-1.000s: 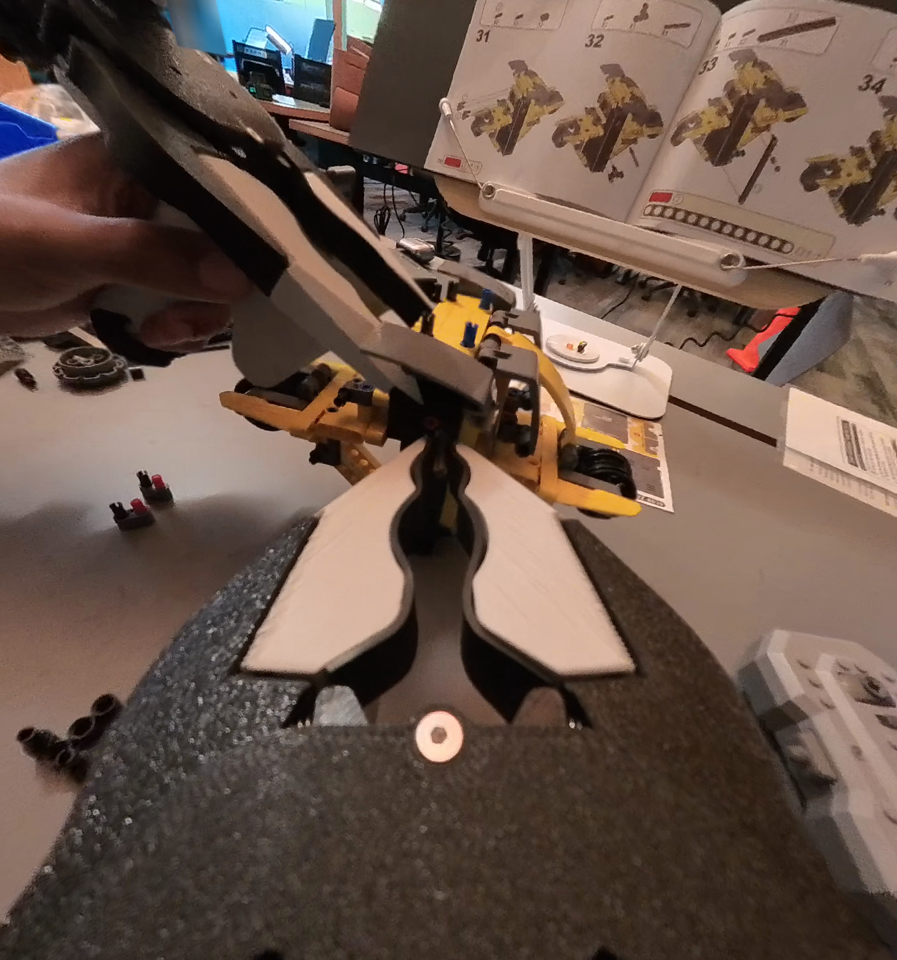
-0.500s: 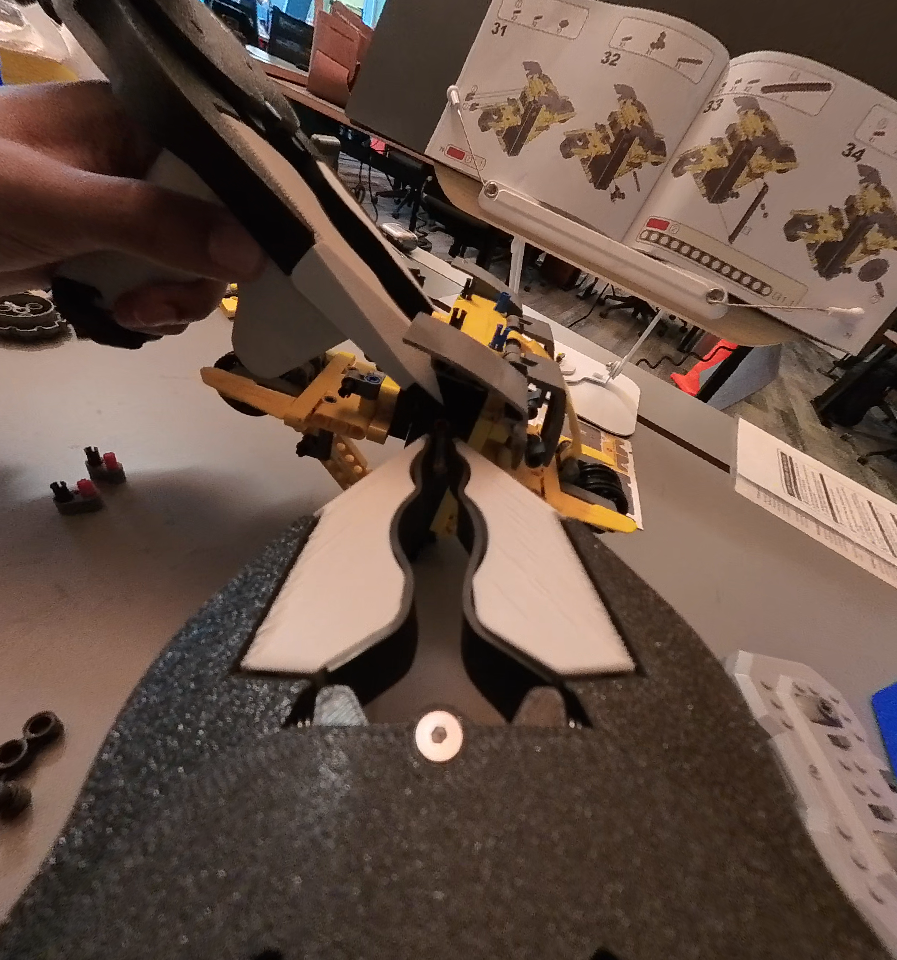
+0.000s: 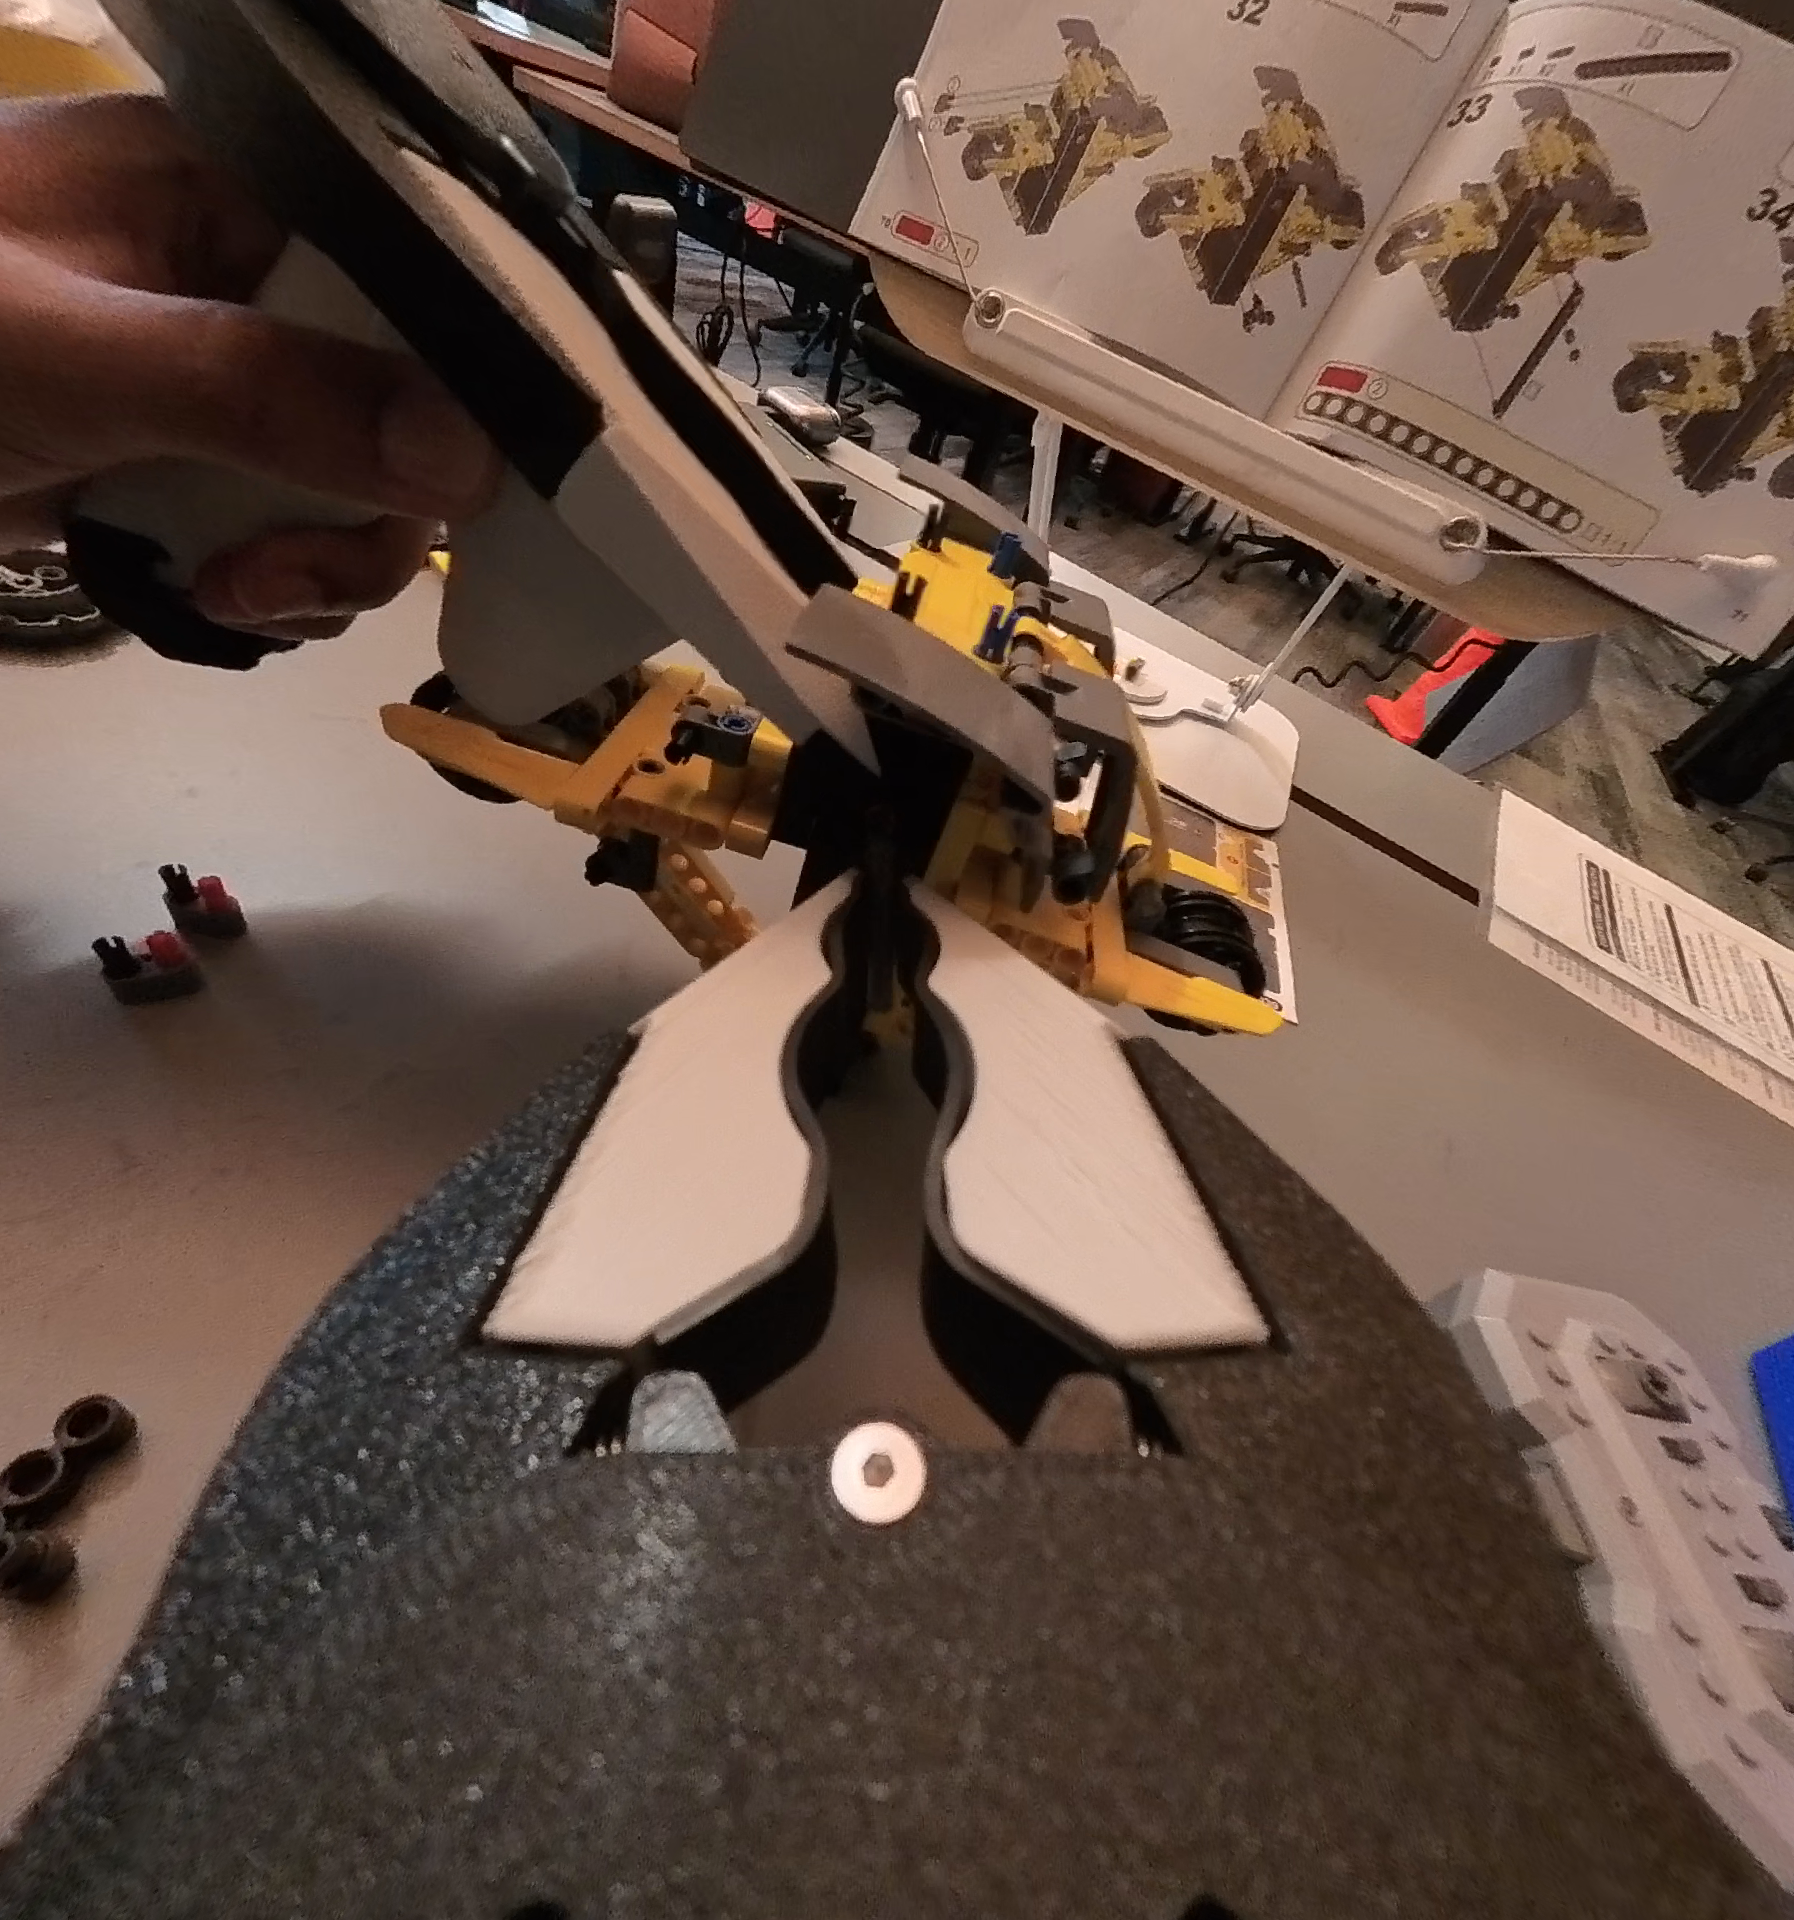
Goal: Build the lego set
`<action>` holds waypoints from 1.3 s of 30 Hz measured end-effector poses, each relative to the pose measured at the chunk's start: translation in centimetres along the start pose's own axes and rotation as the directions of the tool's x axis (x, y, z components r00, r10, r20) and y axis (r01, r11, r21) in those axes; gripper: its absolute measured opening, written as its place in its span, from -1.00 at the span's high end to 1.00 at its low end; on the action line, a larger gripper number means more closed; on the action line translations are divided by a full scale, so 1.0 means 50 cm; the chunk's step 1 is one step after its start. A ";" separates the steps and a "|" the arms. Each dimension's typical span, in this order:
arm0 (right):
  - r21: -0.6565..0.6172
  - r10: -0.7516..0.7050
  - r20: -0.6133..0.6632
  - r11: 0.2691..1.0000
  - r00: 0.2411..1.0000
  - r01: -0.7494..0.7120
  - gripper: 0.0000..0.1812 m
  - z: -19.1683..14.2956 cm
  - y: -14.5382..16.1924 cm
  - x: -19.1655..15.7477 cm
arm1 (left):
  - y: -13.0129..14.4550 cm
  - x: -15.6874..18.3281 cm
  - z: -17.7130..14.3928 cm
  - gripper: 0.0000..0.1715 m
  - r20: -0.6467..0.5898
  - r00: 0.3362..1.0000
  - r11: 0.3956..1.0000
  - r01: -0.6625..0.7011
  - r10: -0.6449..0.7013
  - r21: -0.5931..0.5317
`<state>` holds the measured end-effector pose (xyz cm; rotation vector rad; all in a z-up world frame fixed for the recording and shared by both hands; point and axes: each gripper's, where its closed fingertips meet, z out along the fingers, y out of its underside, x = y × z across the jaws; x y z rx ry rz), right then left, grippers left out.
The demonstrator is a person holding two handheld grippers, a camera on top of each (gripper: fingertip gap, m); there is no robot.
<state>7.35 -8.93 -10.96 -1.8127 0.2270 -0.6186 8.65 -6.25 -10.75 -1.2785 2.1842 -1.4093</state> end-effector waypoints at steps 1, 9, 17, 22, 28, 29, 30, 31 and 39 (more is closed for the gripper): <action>-0.002 -0.009 -0.007 1.000 1.000 0.009 0.97 0.000 0.000 0.000 | 0.000 0.000 0.000 0.31 0.001 1.000 1.000 0.003 -0.003 -0.003; -0.030 0.070 0.024 0.997 0.997 -0.069 0.97 -0.001 0.004 -0.001 | 0.000 -0.001 0.001 0.31 0.042 0.999 1.000 0.003 -0.003 -0.011; -0.064 0.098 0.029 0.993 0.995 -0.096 0.97 -0.003 0.005 0.006 | 0.000 0.000 0.004 0.31 0.059 0.998 1.000 -0.001 0.002 -0.008; -0.090 0.015 0.007 0.996 1.000 -0.014 0.97 -0.004 0.006 0.010 | -0.001 0.000 0.005 0.32 0.069 0.998 1.000 -0.006 0.007 -0.018; -0.120 -0.131 -0.040 0.985 0.991 0.126 0.97 -0.005 0.005 0.012 | -0.002 0.000 0.007 0.32 0.072 0.997 1.000 -0.003 0.004 -0.018; -0.124 -0.153 -0.046 0.981 0.987 0.146 0.97 -0.005 0.005 0.011 | -0.003 0.000 0.007 0.32 0.072 0.997 1.000 -0.002 0.003 -0.018; -0.126 -0.170 -0.052 0.979 0.984 0.162 0.97 -0.005 0.004 0.010 | -0.003 0.000 0.008 0.32 0.071 0.997 1.000 -0.002 0.003 -0.017; -0.127 -0.183 -0.057 0.976 0.981 0.175 0.97 -0.005 0.003 0.010 | -0.003 0.000 0.008 0.32 0.071 0.997 1.000 -0.002 0.003 -0.017; -0.134 -0.175 -0.059 0.977 0.983 0.166 0.97 -0.005 0.002 0.015 | -0.004 0.000 0.010 0.32 0.073 0.997 1.000 0.001 0.001 -0.016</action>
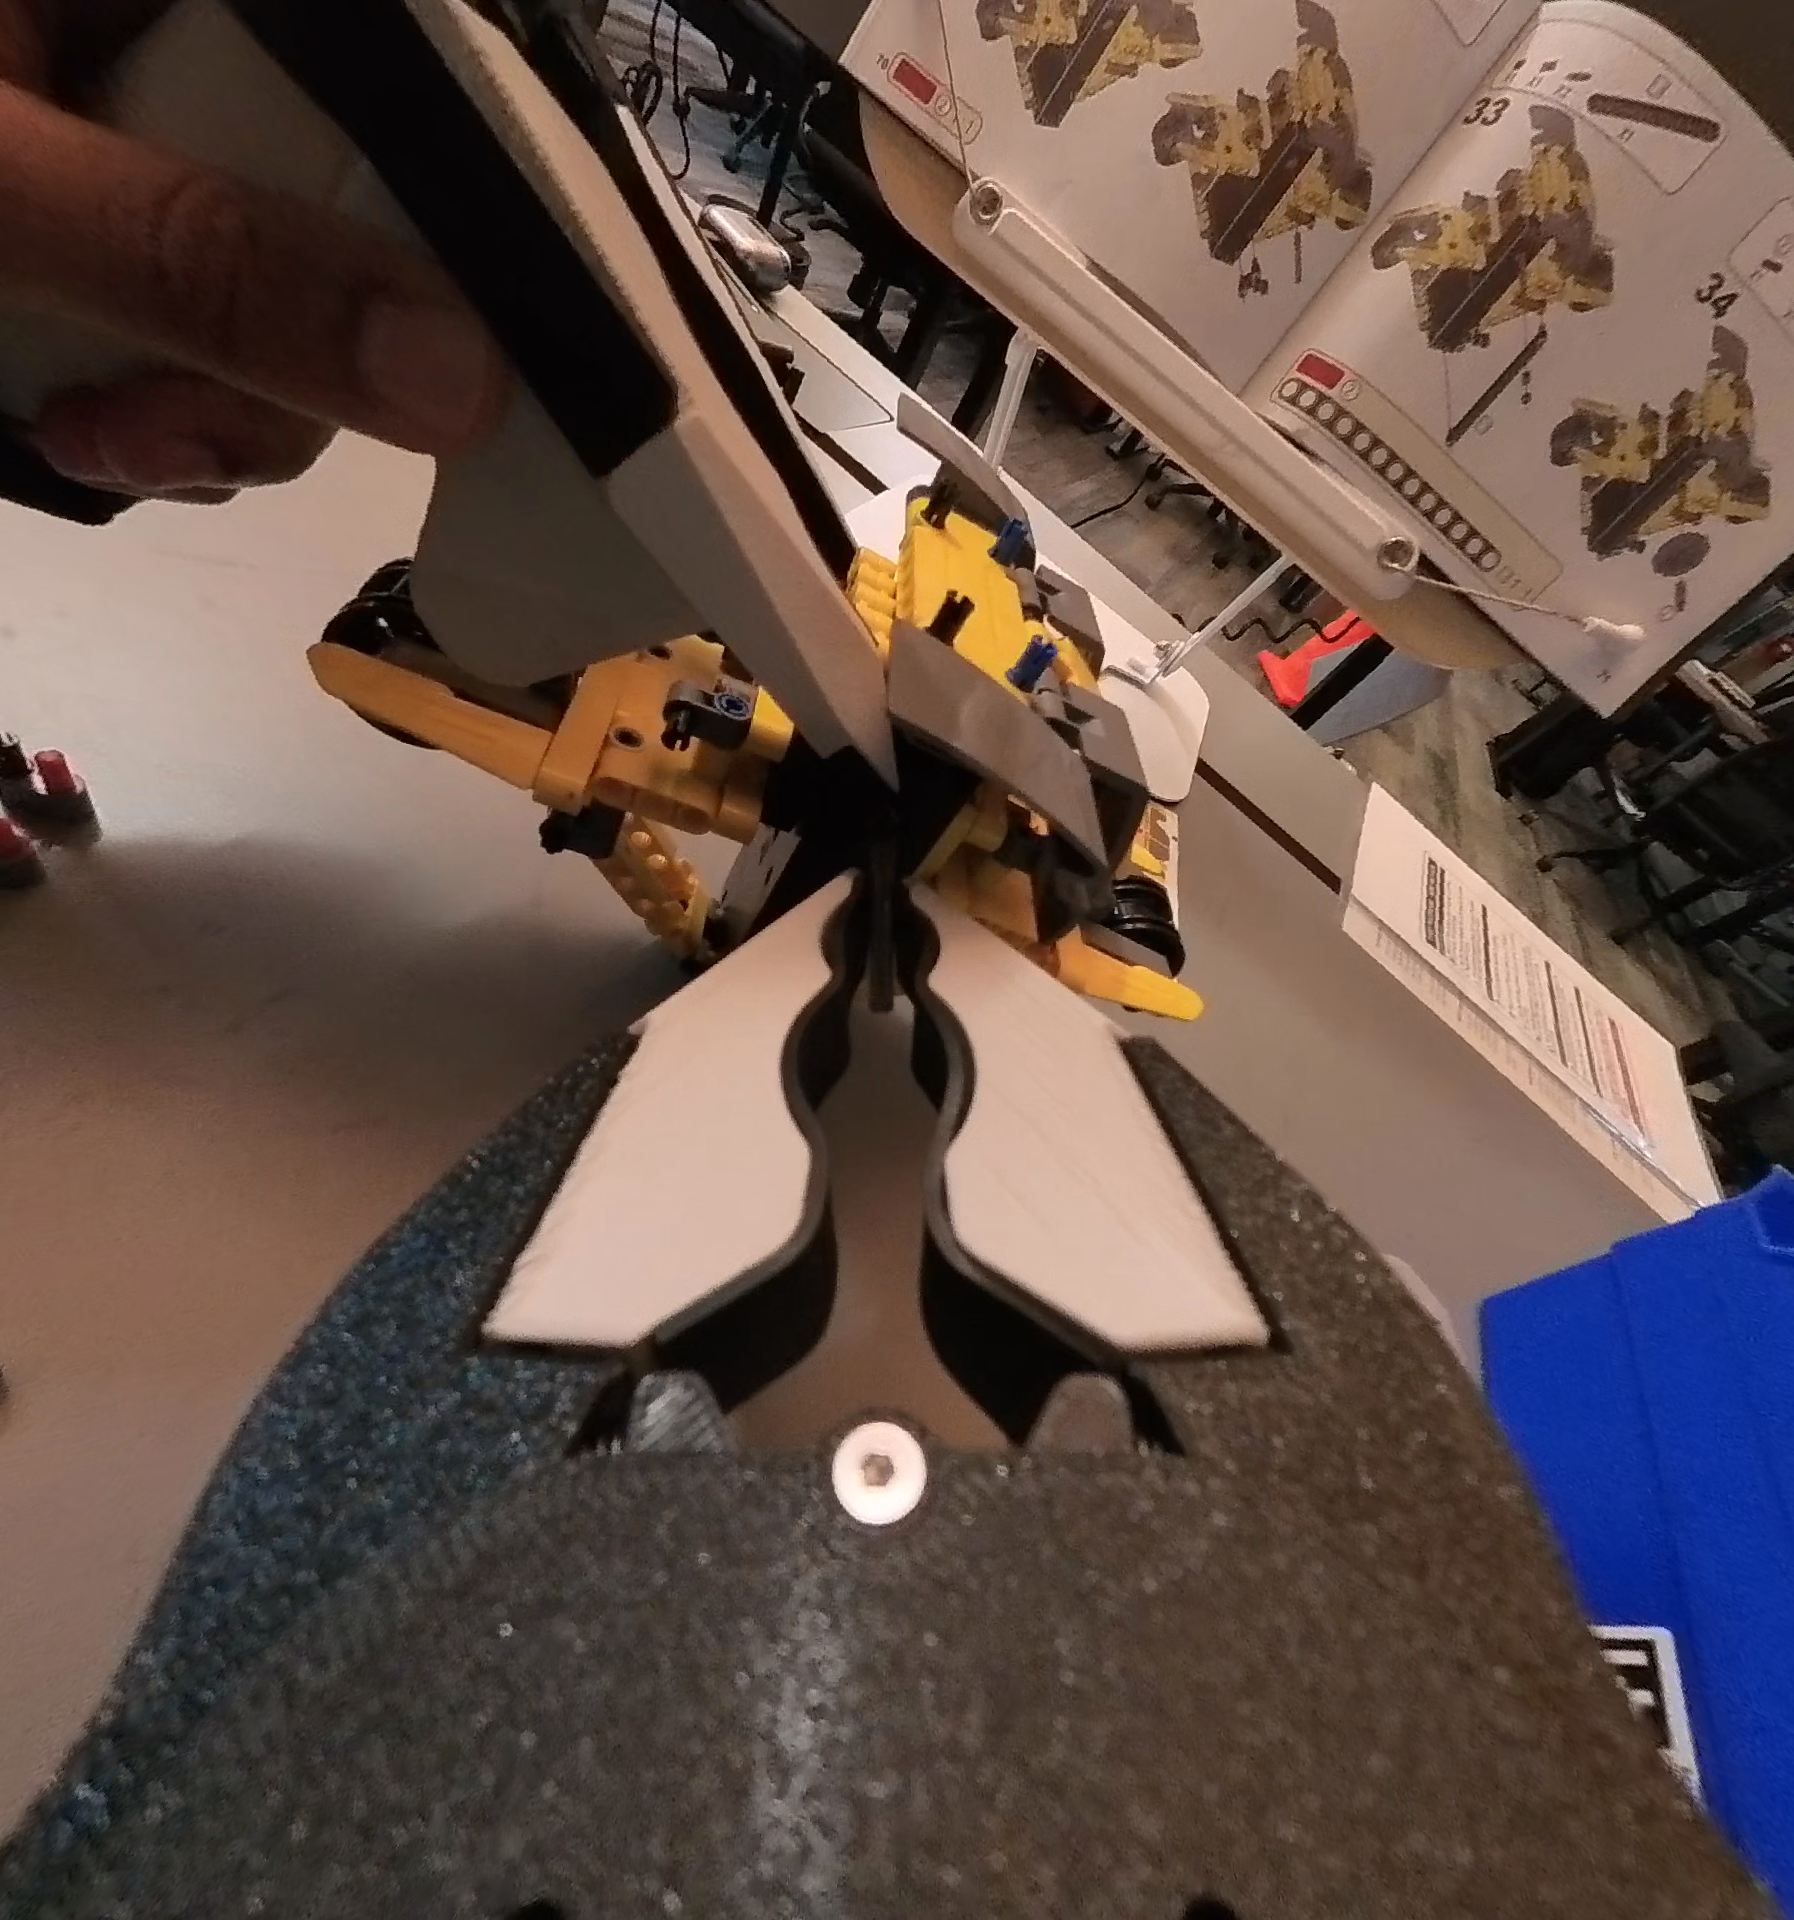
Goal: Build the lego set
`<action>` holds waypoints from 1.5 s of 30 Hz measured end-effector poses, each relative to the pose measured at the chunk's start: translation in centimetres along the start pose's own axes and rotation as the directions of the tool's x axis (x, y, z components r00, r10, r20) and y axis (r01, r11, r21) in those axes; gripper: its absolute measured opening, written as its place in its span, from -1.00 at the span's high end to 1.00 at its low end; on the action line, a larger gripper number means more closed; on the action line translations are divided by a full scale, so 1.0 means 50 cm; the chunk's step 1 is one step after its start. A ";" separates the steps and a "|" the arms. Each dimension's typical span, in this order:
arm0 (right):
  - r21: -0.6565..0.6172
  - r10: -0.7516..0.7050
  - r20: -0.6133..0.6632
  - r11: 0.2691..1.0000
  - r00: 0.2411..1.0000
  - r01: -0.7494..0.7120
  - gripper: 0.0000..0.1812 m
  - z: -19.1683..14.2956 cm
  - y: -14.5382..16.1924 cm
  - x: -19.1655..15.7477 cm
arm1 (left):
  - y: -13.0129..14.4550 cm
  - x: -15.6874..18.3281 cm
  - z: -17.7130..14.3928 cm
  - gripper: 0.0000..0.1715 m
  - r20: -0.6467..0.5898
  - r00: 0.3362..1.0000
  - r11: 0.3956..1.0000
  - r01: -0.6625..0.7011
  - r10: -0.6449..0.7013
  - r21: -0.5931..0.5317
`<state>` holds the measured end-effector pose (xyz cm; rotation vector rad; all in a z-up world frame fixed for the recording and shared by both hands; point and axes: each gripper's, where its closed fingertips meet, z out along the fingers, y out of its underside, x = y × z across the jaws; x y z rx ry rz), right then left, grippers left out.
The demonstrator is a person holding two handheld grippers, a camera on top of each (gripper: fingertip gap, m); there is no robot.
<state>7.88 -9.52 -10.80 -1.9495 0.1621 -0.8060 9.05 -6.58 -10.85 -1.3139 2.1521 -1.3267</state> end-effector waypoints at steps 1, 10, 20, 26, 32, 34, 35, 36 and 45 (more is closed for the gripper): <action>-0.002 -0.009 -0.005 1.000 1.000 0.009 0.97 0.000 0.000 0.000 | 0.000 0.000 0.000 0.31 0.001 1.000 1.000 0.001 -0.001 0.000; -0.025 -0.041 0.007 0.999 0.999 0.041 0.97 0.004 0.000 0.002 | -0.002 -0.003 0.001 0.32 0.021 1.000 1.000 -0.010 0.010 0.004; -0.044 -0.158 -0.075 0.987 0.985 0.155 0.97 0.010 -0.001 0.005 | 0.000 -0.005 0.001 0.33 0.043 0.999 1.000 -0.023 0.023 -0.004; -0.028 -0.149 -0.059 0.989 0.987 0.147 0.97 0.012 0.001 0.008 | 0.004 -0.007 0.001 0.34 0.066 0.997 0.998 -0.048 0.050 -0.027; 0.003 0.049 0.040 0.999 0.998 -0.049 0.97 0.016 0.002 0.008 | 0.004 -0.009 0.001 0.36 0.067 0.996 0.998 -0.056 0.058 -0.024; 0.006 0.037 0.050 0.999 0.998 -0.037 0.97 0.016 0.003 0.008 | 0.005 -0.009 0.001 0.36 0.069 0.995 0.998 -0.065 0.067 -0.025; 0.005 0.006 0.036 1.000 0.999 -0.006 0.97 0.015 0.003 0.008 | 0.005 -0.009 0.001 0.36 0.068 0.995 0.997 -0.069 0.070 -0.025; 0.002 -0.029 0.018 1.000 0.999 0.029 0.97 0.015 0.003 0.009 | 0.005 -0.009 0.001 0.35 0.065 0.995 0.997 -0.073 0.074 -0.023; -0.008 -0.057 -0.001 0.998 0.998 0.057 0.97 0.014 0.004 0.012 | 0.008 -0.008 0.006 0.16 -0.005 1.000 1.000 -0.019 0.019 -0.001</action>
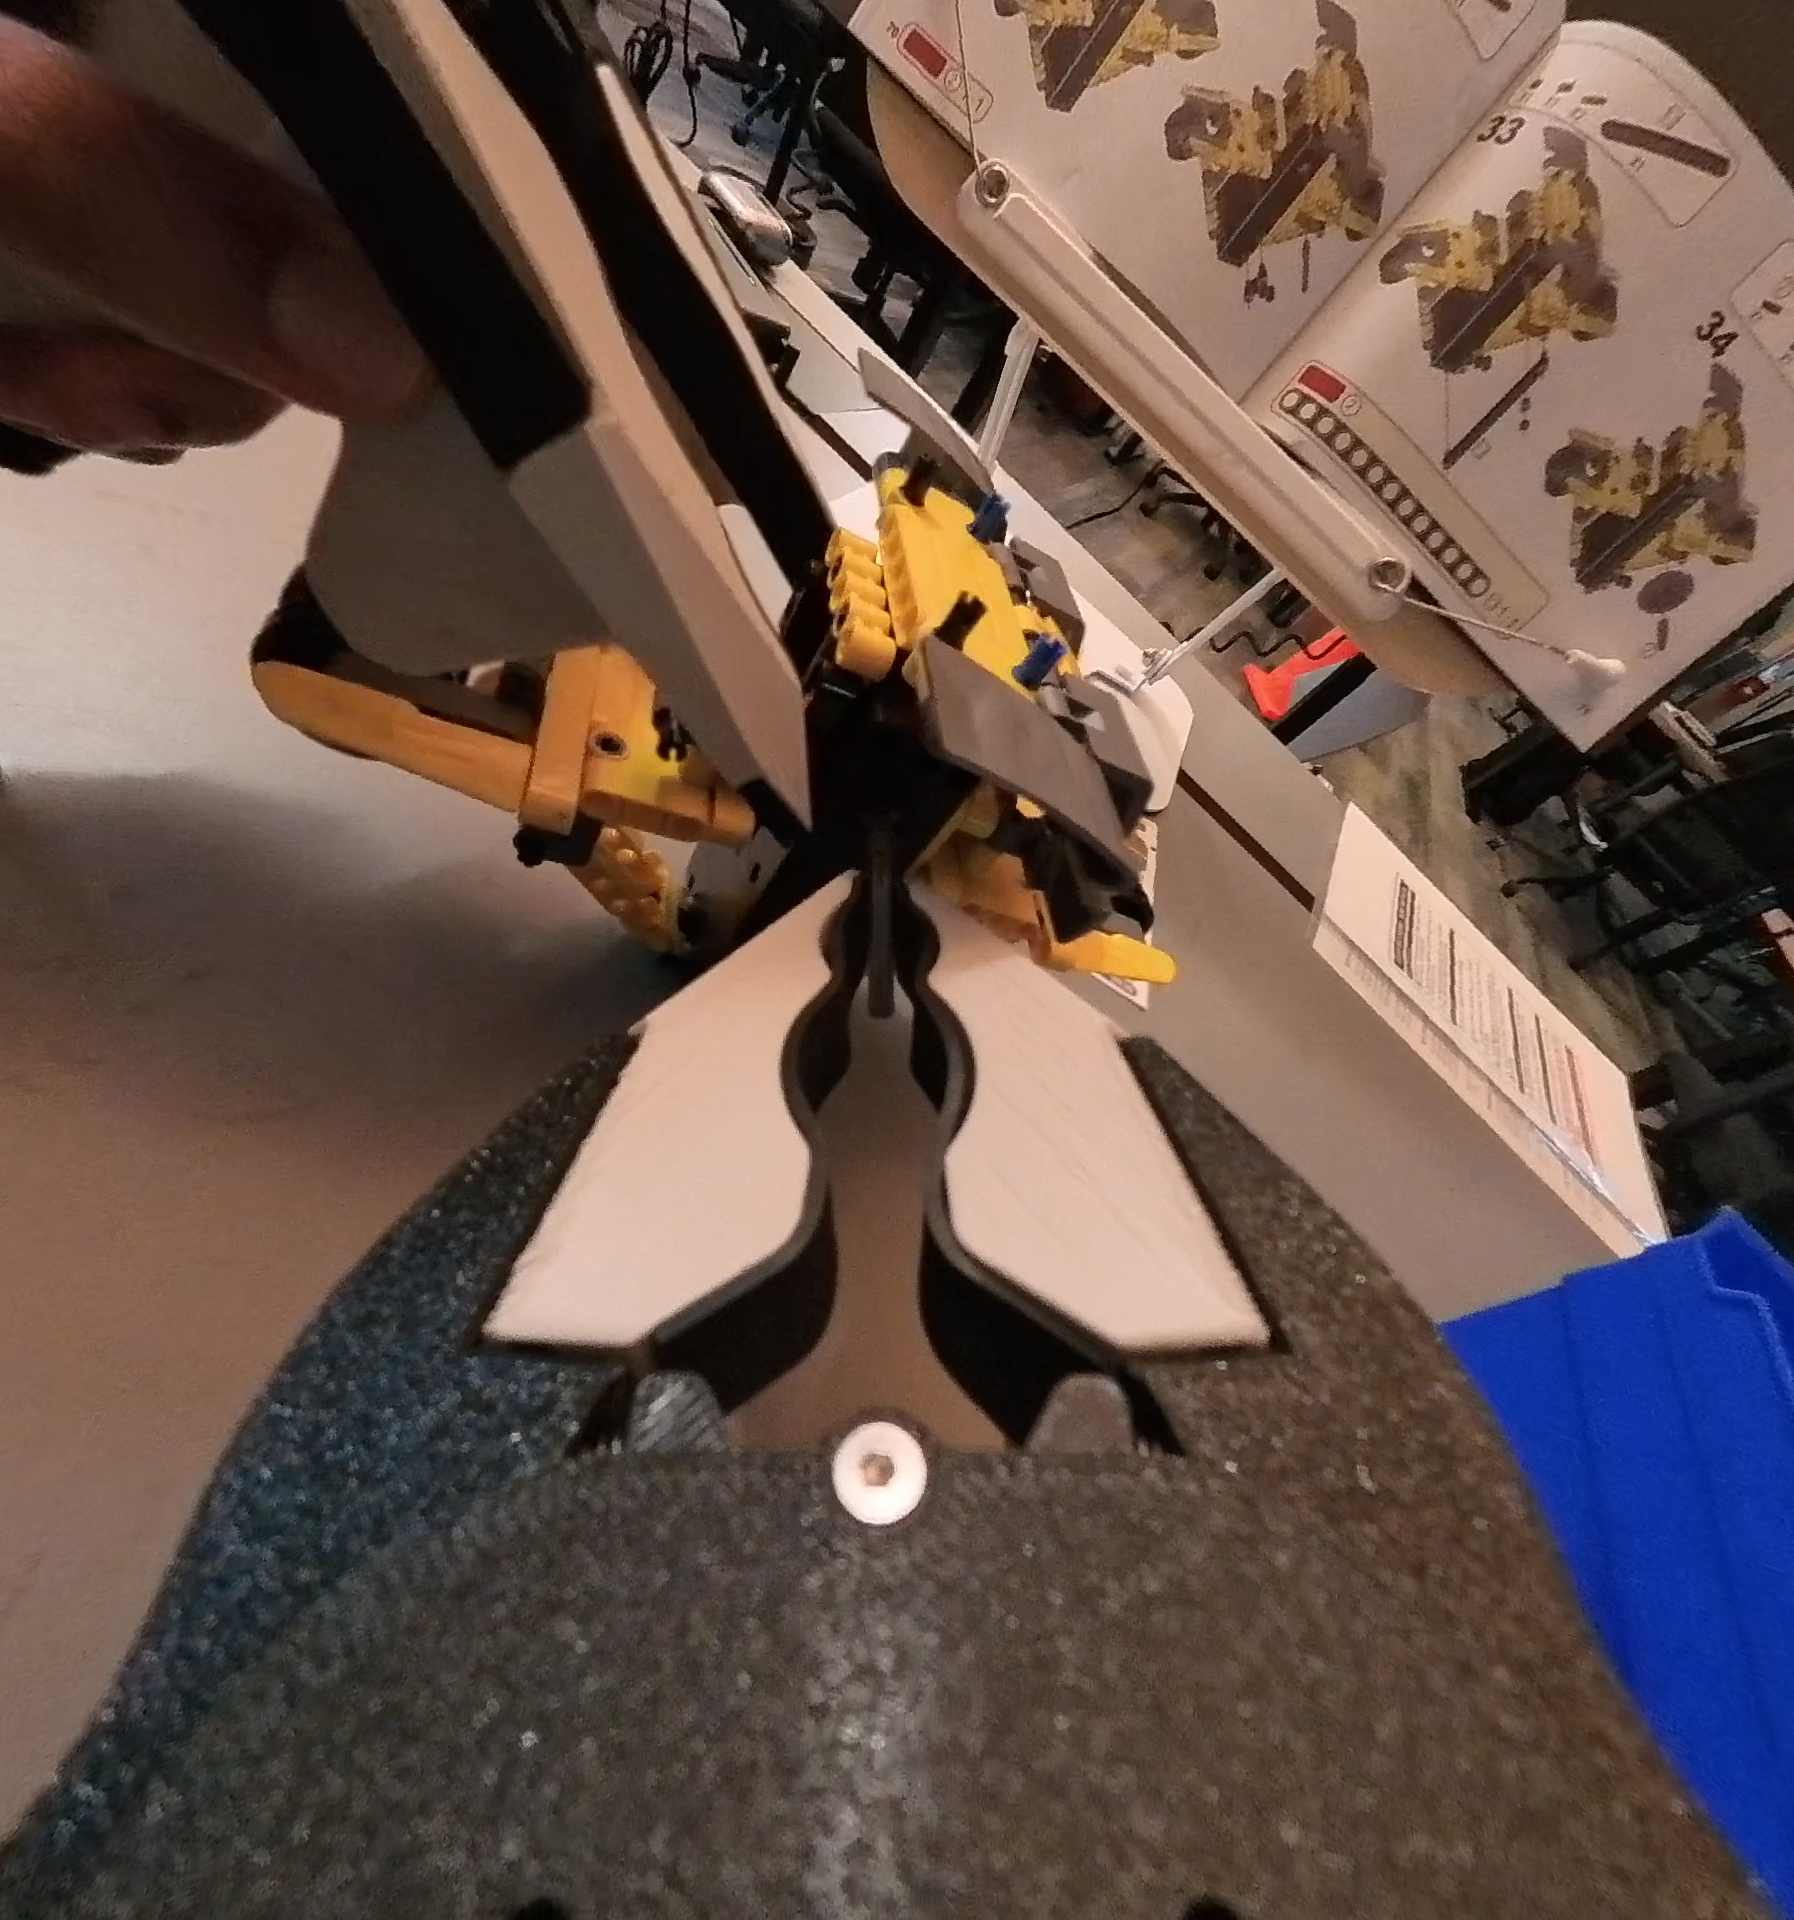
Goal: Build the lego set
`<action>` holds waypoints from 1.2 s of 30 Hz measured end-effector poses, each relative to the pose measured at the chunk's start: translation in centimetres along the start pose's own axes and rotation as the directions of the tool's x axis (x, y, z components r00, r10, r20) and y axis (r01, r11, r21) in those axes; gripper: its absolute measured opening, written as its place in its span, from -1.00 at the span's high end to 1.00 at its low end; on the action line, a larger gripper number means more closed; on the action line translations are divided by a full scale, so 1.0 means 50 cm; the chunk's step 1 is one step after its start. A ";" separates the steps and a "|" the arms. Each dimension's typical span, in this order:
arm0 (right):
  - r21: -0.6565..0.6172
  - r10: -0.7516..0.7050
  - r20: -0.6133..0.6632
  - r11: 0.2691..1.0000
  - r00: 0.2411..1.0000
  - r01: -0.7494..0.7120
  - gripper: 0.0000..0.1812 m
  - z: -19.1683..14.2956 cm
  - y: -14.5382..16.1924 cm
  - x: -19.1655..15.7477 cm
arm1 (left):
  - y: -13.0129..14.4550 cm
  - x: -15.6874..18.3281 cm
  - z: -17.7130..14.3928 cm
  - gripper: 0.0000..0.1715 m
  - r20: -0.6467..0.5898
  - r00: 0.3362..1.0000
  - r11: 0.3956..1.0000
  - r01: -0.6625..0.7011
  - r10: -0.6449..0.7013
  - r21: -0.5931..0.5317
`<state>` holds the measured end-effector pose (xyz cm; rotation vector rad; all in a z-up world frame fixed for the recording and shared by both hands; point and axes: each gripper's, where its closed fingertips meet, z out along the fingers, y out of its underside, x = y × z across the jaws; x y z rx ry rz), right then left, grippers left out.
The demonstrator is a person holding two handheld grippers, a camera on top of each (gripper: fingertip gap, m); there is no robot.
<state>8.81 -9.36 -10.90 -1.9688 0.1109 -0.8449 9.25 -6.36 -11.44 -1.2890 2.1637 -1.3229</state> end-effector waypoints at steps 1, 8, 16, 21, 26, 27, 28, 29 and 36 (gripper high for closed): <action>-0.001 -0.010 -0.005 1.000 1.000 0.010 0.97 0.000 0.000 0.000 | -0.001 0.000 0.003 0.16 0.012 1.000 1.000 -0.017 0.017 0.002; 0.005 -0.041 0.007 0.999 0.999 0.041 0.97 -0.002 0.001 -0.001 | -0.007 0.001 0.014 0.34 0.076 0.989 0.992 -0.124 0.125 -0.014; 0.016 -0.230 -0.017 0.973 0.973 0.230 0.97 0.000 0.000 0.003 | -0.009 -0.001 0.014 0.35 0.079 0.990 0.993 -0.119 0.119 -0.003; 0.032 -0.303 -0.020 0.952 0.953 0.304 0.97 0.003 0.000 0.005 | -0.009 -0.001 0.015 0.36 0.081 0.990 0.993 -0.114 0.114 0.000; 0.031 -0.414 -0.067 0.909 0.908 0.416 0.98 0.002 -0.001 0.005 | -0.009 0.000 0.015 0.36 0.079 0.990 0.993 -0.116 0.116 0.001; 0.025 -0.414 -0.071 0.909 0.908 0.416 0.98 0.002 -0.001 0.005 | -0.010 0.000 0.015 0.36 0.078 0.991 0.994 -0.111 0.110 0.003; 0.022 -0.394 -0.064 0.918 0.917 0.396 0.98 0.003 -0.001 0.005 | -0.010 -0.001 0.015 0.36 0.078 0.991 0.994 -0.107 0.106 0.004; 0.019 -0.357 -0.050 0.933 0.933 0.358 0.98 0.003 -0.001 0.005 | -0.010 -0.001 0.015 0.36 0.082 0.991 0.994 -0.105 0.105 0.005; -0.037 -0.281 -0.046 0.959 0.959 0.280 0.98 0.009 0.001 0.005 | -0.012 0.003 0.020 0.37 0.126 0.983 0.991 -0.132 0.132 -0.008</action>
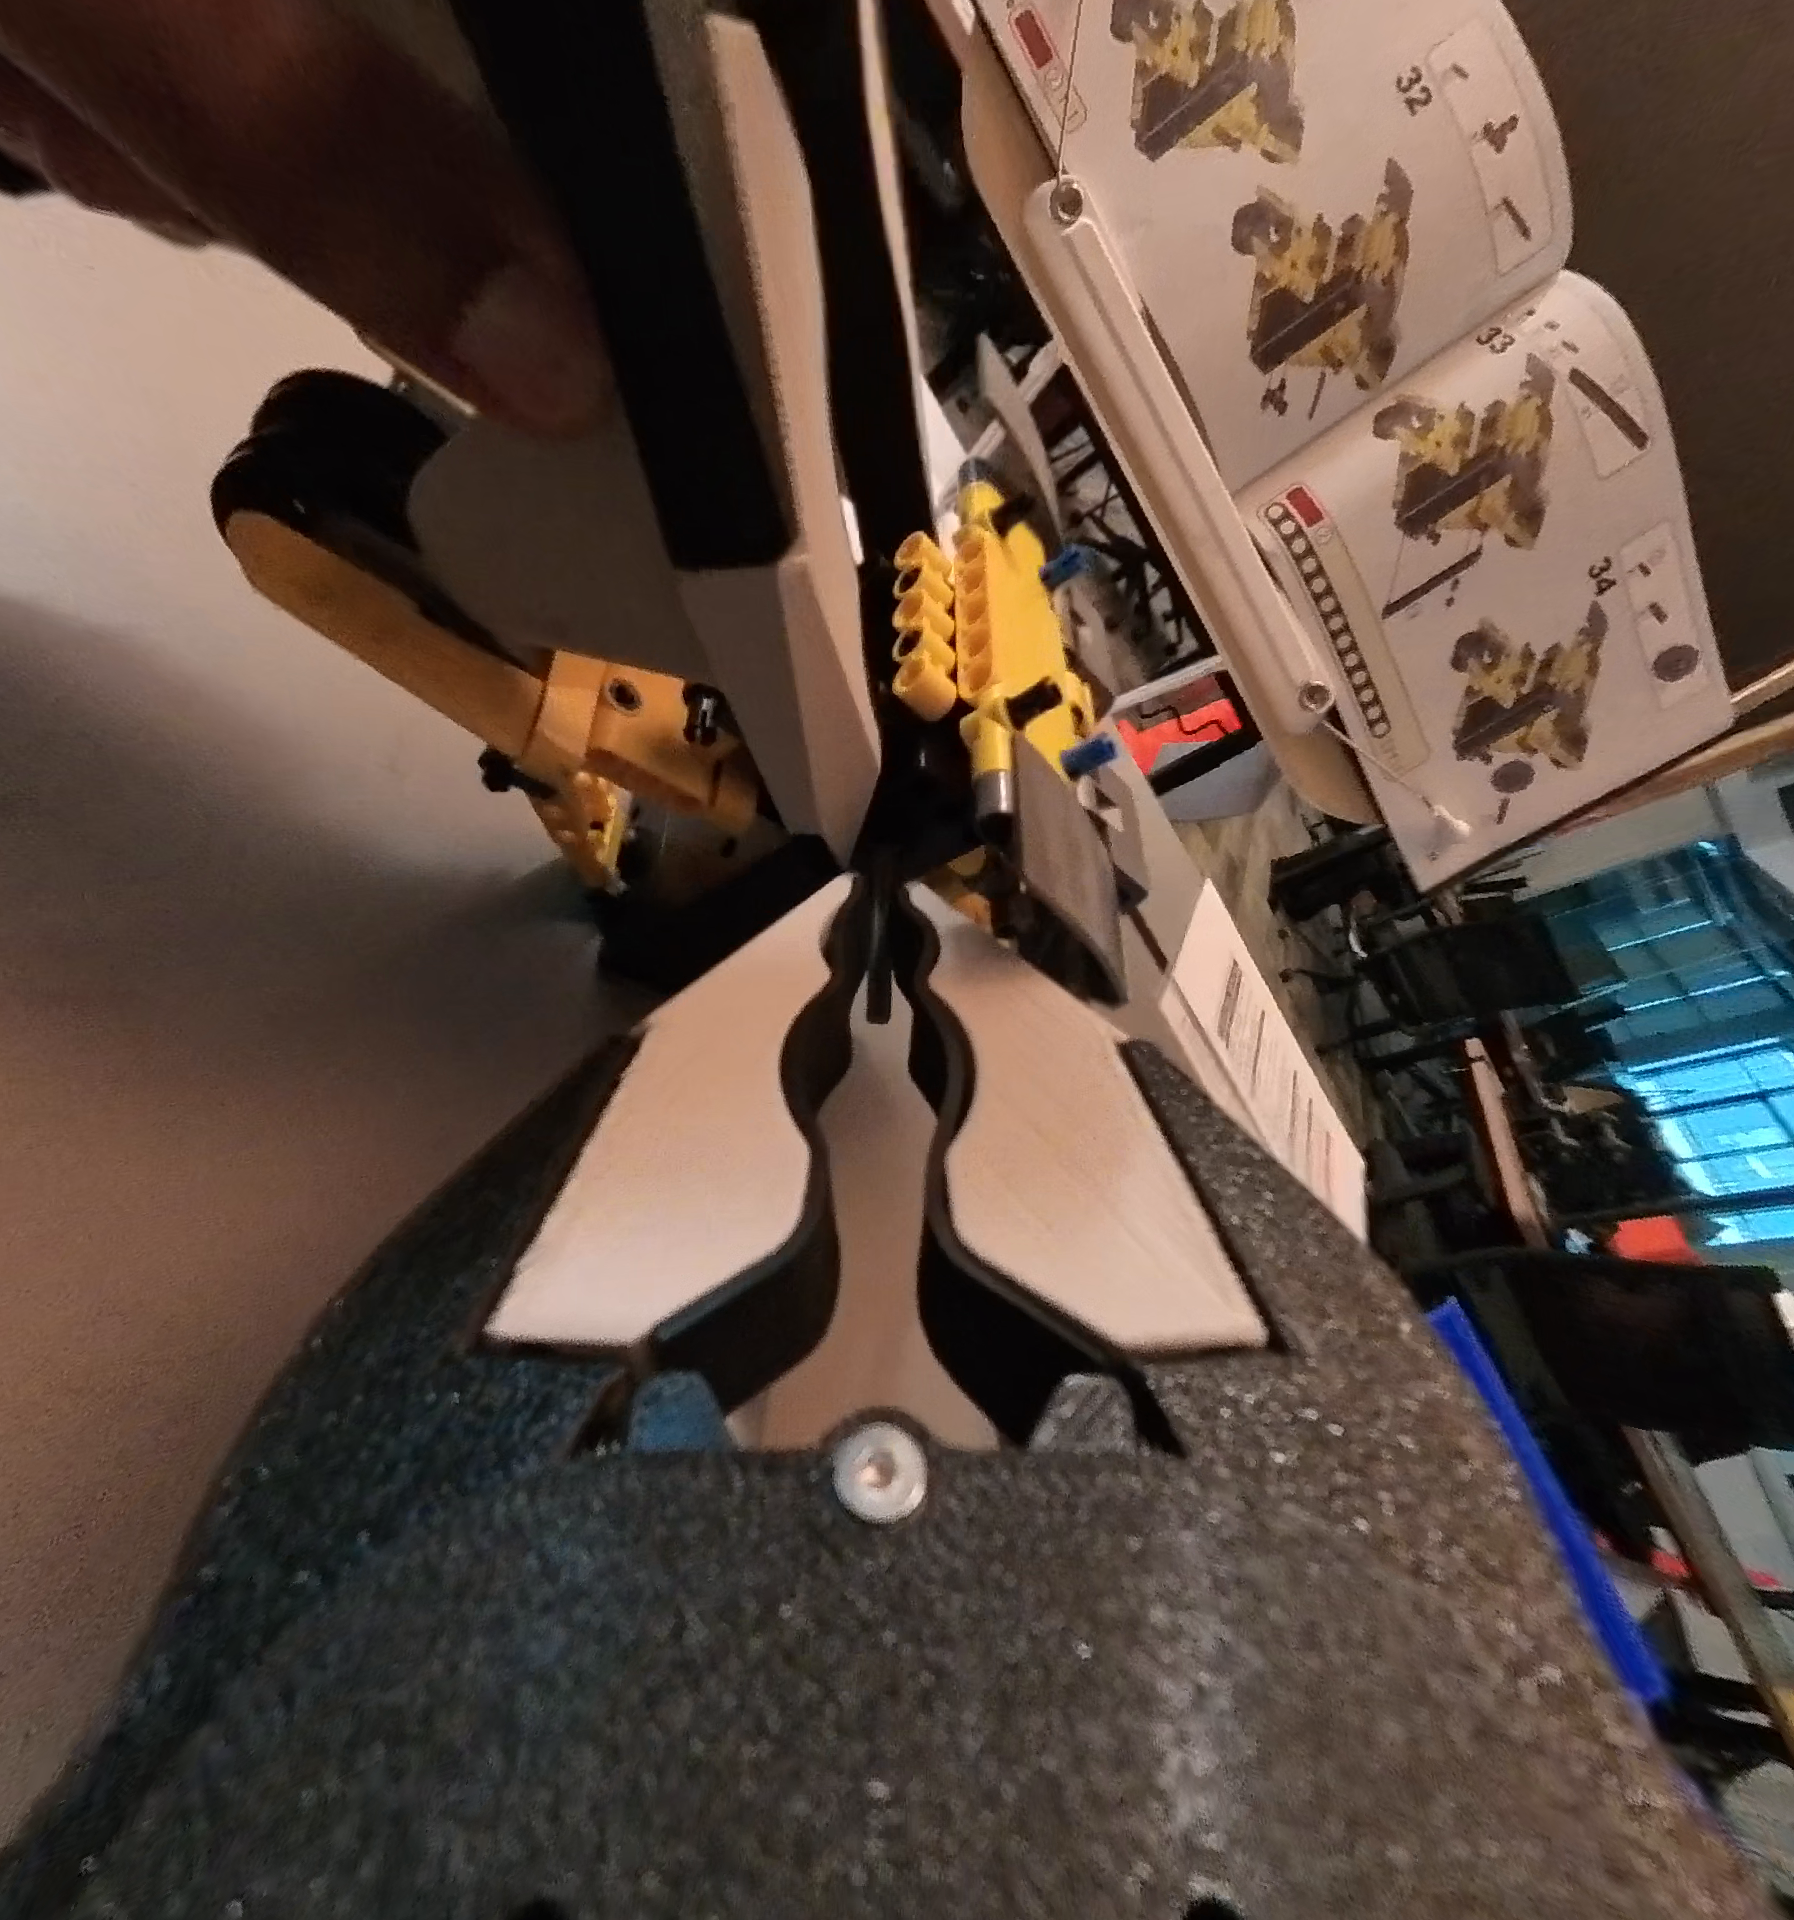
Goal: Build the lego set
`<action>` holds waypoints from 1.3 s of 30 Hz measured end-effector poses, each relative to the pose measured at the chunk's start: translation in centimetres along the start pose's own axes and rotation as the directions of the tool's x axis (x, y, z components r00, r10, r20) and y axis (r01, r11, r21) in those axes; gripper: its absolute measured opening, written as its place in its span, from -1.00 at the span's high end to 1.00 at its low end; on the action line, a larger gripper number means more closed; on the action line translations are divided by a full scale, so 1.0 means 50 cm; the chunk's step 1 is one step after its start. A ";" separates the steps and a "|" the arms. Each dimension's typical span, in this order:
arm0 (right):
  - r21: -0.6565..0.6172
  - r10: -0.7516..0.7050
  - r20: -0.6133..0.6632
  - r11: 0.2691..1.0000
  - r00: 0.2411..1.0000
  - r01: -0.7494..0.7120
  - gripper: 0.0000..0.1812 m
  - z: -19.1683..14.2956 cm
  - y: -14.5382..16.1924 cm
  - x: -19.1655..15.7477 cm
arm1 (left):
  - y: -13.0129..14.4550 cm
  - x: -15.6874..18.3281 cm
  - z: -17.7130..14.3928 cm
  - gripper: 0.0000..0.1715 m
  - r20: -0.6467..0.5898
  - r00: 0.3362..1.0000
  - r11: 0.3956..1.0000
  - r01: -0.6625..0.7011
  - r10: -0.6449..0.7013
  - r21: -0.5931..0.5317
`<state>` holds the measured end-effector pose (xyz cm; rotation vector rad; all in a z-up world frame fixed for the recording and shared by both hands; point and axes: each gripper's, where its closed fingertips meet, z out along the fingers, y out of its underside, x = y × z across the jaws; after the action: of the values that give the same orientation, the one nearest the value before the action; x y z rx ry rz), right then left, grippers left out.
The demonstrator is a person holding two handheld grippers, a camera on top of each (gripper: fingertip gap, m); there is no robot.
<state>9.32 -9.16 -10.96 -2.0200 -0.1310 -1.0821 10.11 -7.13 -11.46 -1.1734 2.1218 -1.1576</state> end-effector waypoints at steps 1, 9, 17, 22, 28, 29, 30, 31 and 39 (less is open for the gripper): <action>0.005 0.018 0.009 1.000 1.000 -0.018 0.98 0.001 0.000 0.000 | 0.000 -0.001 -0.001 0.37 0.001 1.000 1.000 0.007 -0.007 0.002; 0.027 -0.033 -0.061 0.999 0.998 0.035 0.96 -0.003 0.001 0.000 | 0.002 0.000 -0.001 0.35 -0.001 1.000 1.000 -0.025 0.025 0.001; 0.023 -0.007 -0.041 1.000 0.999 0.007 0.87 -0.041 0.032 -0.013 | 0.008 -0.013 -0.010 0.33 -0.045 0.999 1.000 0.007 -0.007 -0.004; 0.066 0.173 0.032 0.982 0.984 -0.175 0.85 -0.064 0.038 0.001 | 0.018 -0.014 -0.024 0.32 -0.083 0.995 0.998 -0.054 0.051 -0.028; 0.026 0.437 -0.017 0.899 0.899 -0.436 0.81 -0.062 0.090 0.113 | 0.013 -0.008 -0.022 0.34 -0.124 0.992 1.000 -0.023 0.023 0.006; 0.052 0.457 -0.015 0.889 0.889 -0.456 0.81 -0.064 0.083 0.131 | 0.010 -0.007 -0.022 0.36 -0.129 0.991 1.000 -0.022 0.023 0.011; 0.081 0.468 -0.013 0.882 0.884 -0.465 0.81 -0.067 0.072 0.148 | 0.007 -0.006 -0.022 0.36 -0.132 0.991 1.000 -0.022 0.024 0.019; 0.112 0.470 -0.016 0.878 0.883 -0.465 0.81 -0.070 0.059 0.164 | 0.004 -0.005 -0.023 0.35 -0.135 0.991 0.999 -0.020 0.024 0.026; 0.275 0.450 0.000 0.859 0.893 -0.433 0.81 -0.035 -0.007 0.218 | 0.005 0.004 -0.026 0.25 -0.176 0.983 0.998 0.049 -0.044 0.026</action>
<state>14.86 -13.12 -2.24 -1.6568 0.2057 -0.7844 8.99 -6.64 -10.96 -1.1510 2.2071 -1.3545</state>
